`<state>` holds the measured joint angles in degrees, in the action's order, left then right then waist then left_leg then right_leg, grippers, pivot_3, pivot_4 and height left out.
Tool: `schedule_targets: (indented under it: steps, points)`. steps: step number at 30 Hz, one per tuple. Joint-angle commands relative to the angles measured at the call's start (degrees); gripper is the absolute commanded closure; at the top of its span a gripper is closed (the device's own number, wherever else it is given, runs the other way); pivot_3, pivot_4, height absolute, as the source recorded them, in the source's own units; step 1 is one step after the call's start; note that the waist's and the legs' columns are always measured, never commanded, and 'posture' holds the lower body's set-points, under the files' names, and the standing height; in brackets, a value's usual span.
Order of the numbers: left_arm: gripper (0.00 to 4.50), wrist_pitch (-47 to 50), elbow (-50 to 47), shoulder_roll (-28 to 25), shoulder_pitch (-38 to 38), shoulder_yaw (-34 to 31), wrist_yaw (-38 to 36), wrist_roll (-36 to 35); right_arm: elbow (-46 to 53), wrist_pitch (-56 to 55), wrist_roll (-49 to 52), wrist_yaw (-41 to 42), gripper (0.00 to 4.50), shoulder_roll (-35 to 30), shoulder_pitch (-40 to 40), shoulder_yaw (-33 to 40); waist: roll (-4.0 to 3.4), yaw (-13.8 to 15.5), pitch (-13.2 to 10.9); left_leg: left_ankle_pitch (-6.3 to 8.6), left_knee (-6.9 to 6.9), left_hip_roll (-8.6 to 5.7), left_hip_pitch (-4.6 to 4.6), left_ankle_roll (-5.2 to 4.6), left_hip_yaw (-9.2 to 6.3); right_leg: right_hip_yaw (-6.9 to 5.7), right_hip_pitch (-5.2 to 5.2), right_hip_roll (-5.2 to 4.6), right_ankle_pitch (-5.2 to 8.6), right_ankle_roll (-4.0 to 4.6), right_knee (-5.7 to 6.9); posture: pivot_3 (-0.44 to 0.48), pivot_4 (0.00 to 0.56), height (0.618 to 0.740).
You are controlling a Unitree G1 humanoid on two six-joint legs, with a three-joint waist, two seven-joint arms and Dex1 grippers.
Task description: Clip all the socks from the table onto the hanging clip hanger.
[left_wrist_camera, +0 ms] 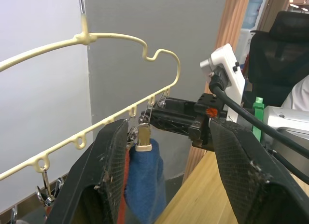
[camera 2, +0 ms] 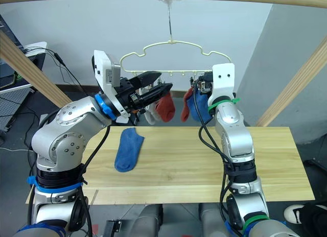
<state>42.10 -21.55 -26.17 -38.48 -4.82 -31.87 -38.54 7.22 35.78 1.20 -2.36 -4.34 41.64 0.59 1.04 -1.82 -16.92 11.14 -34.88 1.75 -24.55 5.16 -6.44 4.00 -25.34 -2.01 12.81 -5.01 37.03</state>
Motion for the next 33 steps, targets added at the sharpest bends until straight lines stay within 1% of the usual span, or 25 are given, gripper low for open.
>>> schedule_targets:
  steps: [1,11,13,17,28,33]
  points:
    - [1.73,-0.14,-1.52,0.16,-1.19,-0.89,0.12,-1.52,0.84,-1.44,-0.29,-0.02,3.02,-0.04,1.14,0.41,0.00,0.00,0.00,0.00,0.00,0.00,0.00,0.00,0.00,0.00,0.00,0.00,0.00,0.00,-0.01,0.108,0.309,0.740]
    - [1.73,0.15,-2.01,0.05,-1.10,-0.89,0.65,-2.34,1.26,-1.23,-0.27,-0.32,3.02,0.02,0.75,0.77,-0.01,0.00,-0.01,0.00,0.01,0.00,-0.01,0.00,0.00,0.00,0.00,0.00,0.01,0.00,-0.01,0.111,0.313,0.740]
    - [1.73,0.09,-1.91,0.02,-1.18,-0.84,0.73,-2.44,1.10,-1.36,-0.26,-0.29,3.41,-0.12,0.79,0.93,-0.01,0.00,-0.01,0.00,0.01,0.00,-0.01,0.00,0.00,0.00,0.00,0.00,0.01,-0.01,-0.01,0.111,0.313,0.740]
    - [1.73,0.07,-2.16,-0.11,-1.06,-0.80,1.01,-2.79,1.37,-1.23,-0.36,-0.32,4.43,-0.25,0.60,0.95,-0.01,-0.01,-0.07,0.00,0.01,0.00,-0.01,0.00,0.00,0.00,-0.01,0.00,0.01,-0.02,-0.01,0.109,0.316,0.740]
    - [1.73,0.58,-2.80,-0.26,-0.58,-0.78,1.17,-3.45,2.15,-0.10,-0.16,0.19,4.47,-0.98,-0.51,1.18,-0.01,0.00,-0.09,0.00,0.03,0.00,-0.01,0.00,0.00,0.00,-0.02,0.00,0.03,-0.03,-0.02,0.108,0.316,0.740]
    - [1.73,1.86,-3.47,-0.67,0.59,-0.78,0.83,-3.89,3.73,3.13,2.09,3.52,4.47,-2.51,-1.29,1.64,-0.01,0.00,-0.09,0.00,0.03,0.00,-0.02,0.00,0.00,0.00,-0.02,0.00,0.03,-0.03,-0.02,0.105,0.316,0.740]
